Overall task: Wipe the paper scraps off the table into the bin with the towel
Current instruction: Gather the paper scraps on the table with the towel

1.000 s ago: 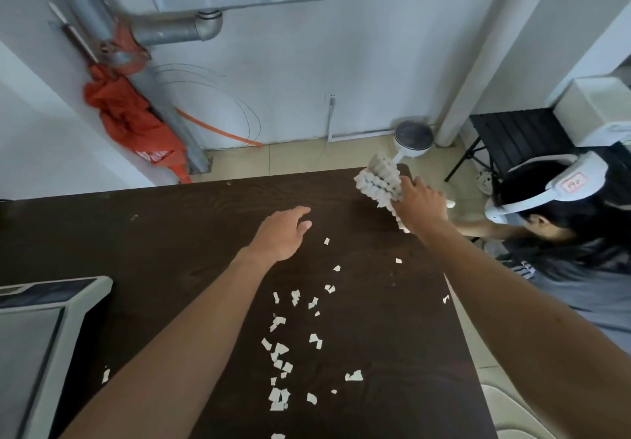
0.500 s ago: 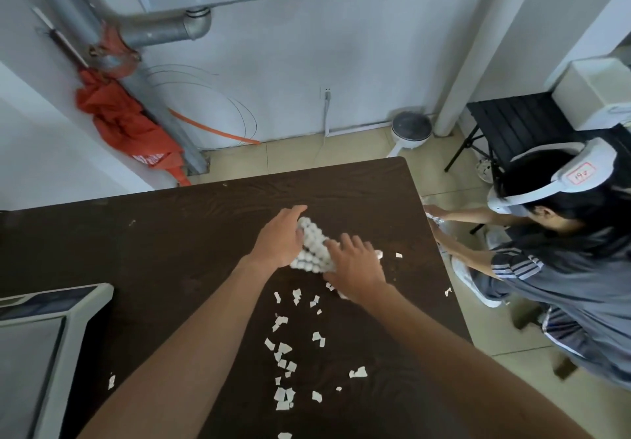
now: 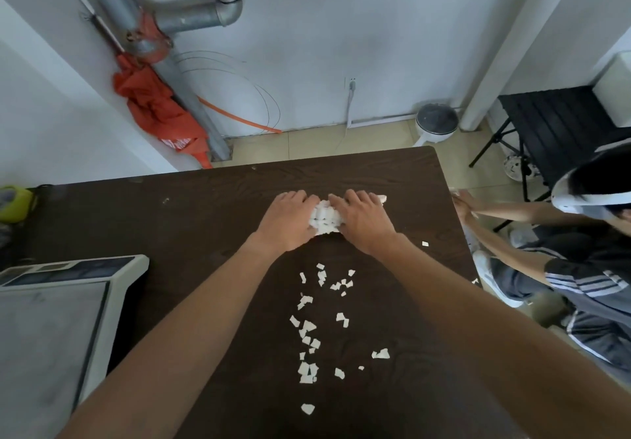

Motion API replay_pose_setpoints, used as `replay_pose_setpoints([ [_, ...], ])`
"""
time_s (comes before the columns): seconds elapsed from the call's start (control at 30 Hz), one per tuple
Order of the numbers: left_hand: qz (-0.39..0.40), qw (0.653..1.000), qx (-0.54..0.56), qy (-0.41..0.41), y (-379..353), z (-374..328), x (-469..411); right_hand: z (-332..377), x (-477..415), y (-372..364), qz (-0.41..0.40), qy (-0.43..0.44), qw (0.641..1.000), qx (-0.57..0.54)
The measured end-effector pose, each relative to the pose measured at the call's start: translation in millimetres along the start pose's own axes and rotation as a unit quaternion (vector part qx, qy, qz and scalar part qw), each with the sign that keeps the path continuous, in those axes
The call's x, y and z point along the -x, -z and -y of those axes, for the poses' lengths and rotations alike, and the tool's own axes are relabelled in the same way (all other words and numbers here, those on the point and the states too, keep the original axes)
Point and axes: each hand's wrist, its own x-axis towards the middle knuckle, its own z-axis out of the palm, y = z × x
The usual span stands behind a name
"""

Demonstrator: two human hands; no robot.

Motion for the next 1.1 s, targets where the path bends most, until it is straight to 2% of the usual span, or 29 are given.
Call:
replay_pose_setpoints([
  [0.1,-0.024,0.999,0.004,0.022,-4,14,9,17,-9,-6,0.009,0.026,1.0,0.004],
  [0.23,-0.018,0.998,0.01,0.056,-18,31,33,38,-10,-20,0.04,0.025,0.999,0.02],
  [0.47,0.016,0.978,0.163,0.132,-45,22,78,55,17,-25,0.068,0.056,0.996,0.022],
  [0.73,0.046,0.972,0.203,0.107,-52,-14,109,55,83,-41,0.043,0.018,0.998,-0.04],
  [1.1,0.098,0.972,0.208,0.059,-59,-47,139,57,140,-40,0.089,-0.009,0.995,-0.034],
])
